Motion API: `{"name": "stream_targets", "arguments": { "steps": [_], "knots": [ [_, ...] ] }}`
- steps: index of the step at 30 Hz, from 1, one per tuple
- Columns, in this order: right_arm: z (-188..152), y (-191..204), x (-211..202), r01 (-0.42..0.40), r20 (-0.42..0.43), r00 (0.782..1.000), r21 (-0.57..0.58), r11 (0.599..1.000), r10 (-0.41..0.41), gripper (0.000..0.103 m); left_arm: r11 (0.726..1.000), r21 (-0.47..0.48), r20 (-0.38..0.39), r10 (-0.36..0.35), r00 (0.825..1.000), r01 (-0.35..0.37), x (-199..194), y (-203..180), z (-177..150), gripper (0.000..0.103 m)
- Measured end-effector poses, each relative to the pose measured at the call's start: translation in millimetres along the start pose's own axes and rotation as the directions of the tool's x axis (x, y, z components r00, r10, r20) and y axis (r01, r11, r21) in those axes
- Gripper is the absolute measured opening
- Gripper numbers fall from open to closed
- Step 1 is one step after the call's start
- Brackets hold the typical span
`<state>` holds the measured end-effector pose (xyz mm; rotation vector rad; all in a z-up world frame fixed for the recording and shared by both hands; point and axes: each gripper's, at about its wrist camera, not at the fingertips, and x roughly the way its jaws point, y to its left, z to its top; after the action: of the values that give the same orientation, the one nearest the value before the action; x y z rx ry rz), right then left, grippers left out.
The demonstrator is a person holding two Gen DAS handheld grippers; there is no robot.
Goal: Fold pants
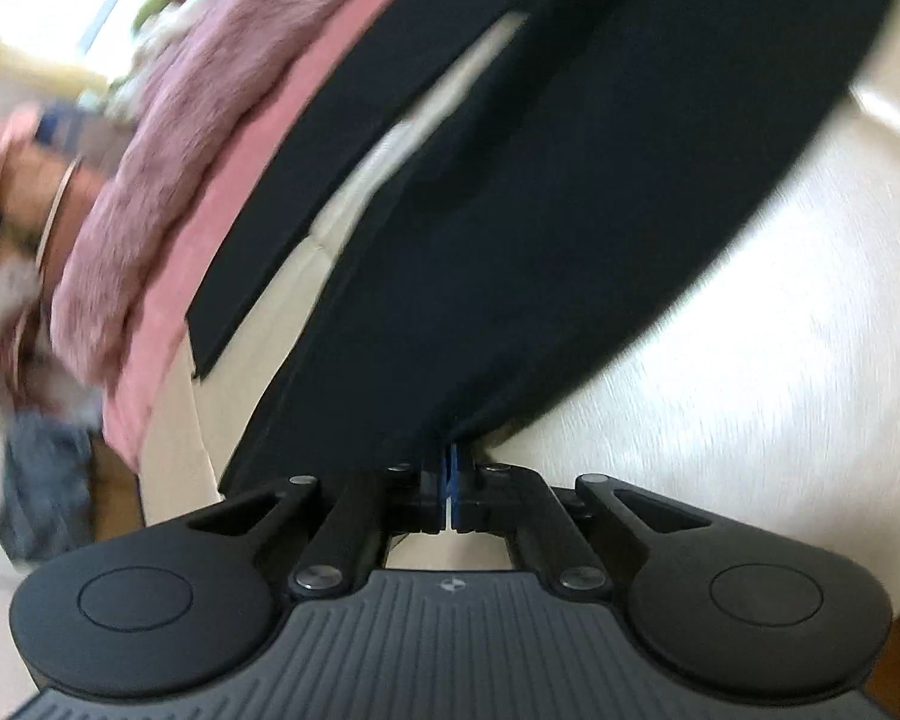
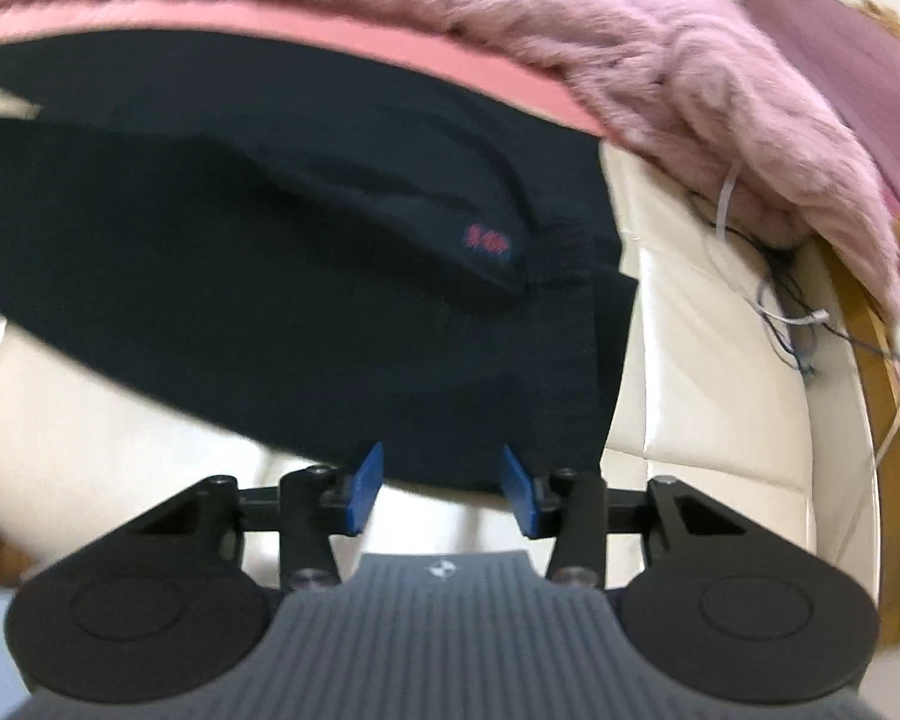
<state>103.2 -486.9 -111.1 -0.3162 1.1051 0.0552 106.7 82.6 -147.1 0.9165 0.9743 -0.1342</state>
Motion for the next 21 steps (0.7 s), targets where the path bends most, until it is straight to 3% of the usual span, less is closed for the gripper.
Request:
{"name": "stream_targets", "arguments": {
  "steps": [3, 5, 8, 12, 15, 16, 17, 21],
  "knots": [
    [2.7, 1.7, 2.1, -0.055, -0.028, 0.998, -0.13, 0.99, 0.051, 0.037, 0.99, -0.138, 0.001, -0.017, 1.0, 0.017, -3.4, 22.3, 8.2, 0.0],
    [3.9, 9.6, 8.2, -0.061, -0.062, 0.997, -0.263, 0.963, 0.047, 0.036, 0.979, -0.202, 0.013, -0.006, 1.0, 0.009, -9.7, 35.5, 15.0, 0.0],
    [3.9, 17.5, 21.4, -0.068, -0.117, 0.993, -0.421, 0.905, 0.021, 0.037, 0.968, -0.25, 0.034, 0.015, 0.999, -0.006, -20.9, 46.3, 25.7, 0.0],
    [0.6, 25.1, 32.9, -0.05, -0.12, 0.993, -0.563, 0.825, -0.021, 0.036, 0.951, -0.311, 0.056, 0.026, 0.998, -0.007, -31.2, 57.0, 36.4, 0.0],
    [-6.6, 30.9, 39.5, -0.052, -0.114, 0.993, -0.641, 0.766, -0.028, 0.027, 0.939, -0.344, 0.063, 0.046, 0.997, -0.021, -35.5, 61.7, 38.6, 0.0],
    [-7.6, 31.7, 40.2, -0.057, -0.111, 0.994, -0.646, 0.761, -0.019, 0.007, 0.934, -0.356, 0.065, 0.048, 0.997, -0.022, -37.9, 61.2, 39.4, 0.0],
    [-7.8, 32.1, 40.0, -0.048, -0.106, 0.994, -0.646, 0.761, -0.027, 0.0, 0.929, -0.371, 0.068, 0.047, 0.997, -0.018, -38.6, 64.4, 40.6, 0.0],
    [-5.5, 26.4, 26.4, 0.025, -0.022, 0.999, -0.619, 0.785, -0.049, 0.0, 0.908, -0.418, 0.081, 0.057, 0.995, -0.018, -44.8, 76.1, 41.9, 0.0]
  ]
}}
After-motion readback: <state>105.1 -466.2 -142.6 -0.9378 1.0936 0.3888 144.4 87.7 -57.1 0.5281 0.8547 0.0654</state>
